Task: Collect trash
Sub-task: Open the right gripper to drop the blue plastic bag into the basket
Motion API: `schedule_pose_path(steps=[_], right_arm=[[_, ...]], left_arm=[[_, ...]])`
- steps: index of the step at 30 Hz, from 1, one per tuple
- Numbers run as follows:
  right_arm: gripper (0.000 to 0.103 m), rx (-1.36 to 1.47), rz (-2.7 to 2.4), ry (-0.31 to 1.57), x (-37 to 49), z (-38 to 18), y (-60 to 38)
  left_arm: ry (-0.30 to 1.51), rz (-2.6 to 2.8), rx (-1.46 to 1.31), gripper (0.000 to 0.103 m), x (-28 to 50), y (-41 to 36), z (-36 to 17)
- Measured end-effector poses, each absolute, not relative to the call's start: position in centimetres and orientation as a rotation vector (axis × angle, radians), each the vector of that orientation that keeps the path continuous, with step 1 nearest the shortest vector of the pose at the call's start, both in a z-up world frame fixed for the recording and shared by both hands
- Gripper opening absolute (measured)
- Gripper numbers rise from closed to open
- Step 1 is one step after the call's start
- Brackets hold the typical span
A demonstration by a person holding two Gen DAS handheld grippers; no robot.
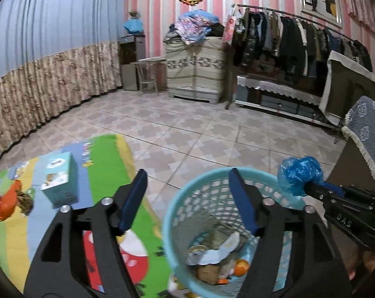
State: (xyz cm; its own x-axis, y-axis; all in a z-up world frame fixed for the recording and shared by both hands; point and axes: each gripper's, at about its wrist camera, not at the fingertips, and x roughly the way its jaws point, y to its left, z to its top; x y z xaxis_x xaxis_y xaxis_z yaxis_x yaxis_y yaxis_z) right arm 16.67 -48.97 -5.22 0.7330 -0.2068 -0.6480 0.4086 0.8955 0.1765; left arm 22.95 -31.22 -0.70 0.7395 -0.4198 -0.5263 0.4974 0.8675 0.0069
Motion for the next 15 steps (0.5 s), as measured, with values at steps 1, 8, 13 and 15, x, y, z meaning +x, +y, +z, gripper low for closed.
schedule_pose_path(steps=[1, 8, 13, 15], right_arm=[[0.017, 0.314, -0.339, 0.673, 16.9, -5.3, -48.7], [0.017, 0.271, -0.314, 0.699, 18.4, -5.6, -46.8], [0.034, 0.249, -0.308, 0.738, 19.4, -6.4, -45.9], [0.060, 0.244, -0.318, 0.750, 19.6, -6.7, -45.6]], left_arm=[[0.534, -0.492, 0.148, 0.078, 23.0, -30.6, -0.5], [0.527, -0.417, 0.131, 0.091, 23.7, -26.3, 0.1], [0.522, -0.372, 0.115, 0.095, 23.7, -23.3, 0.0], [0.520, -0.362, 0.111, 0.095, 23.5, -22.4, 0.1]])
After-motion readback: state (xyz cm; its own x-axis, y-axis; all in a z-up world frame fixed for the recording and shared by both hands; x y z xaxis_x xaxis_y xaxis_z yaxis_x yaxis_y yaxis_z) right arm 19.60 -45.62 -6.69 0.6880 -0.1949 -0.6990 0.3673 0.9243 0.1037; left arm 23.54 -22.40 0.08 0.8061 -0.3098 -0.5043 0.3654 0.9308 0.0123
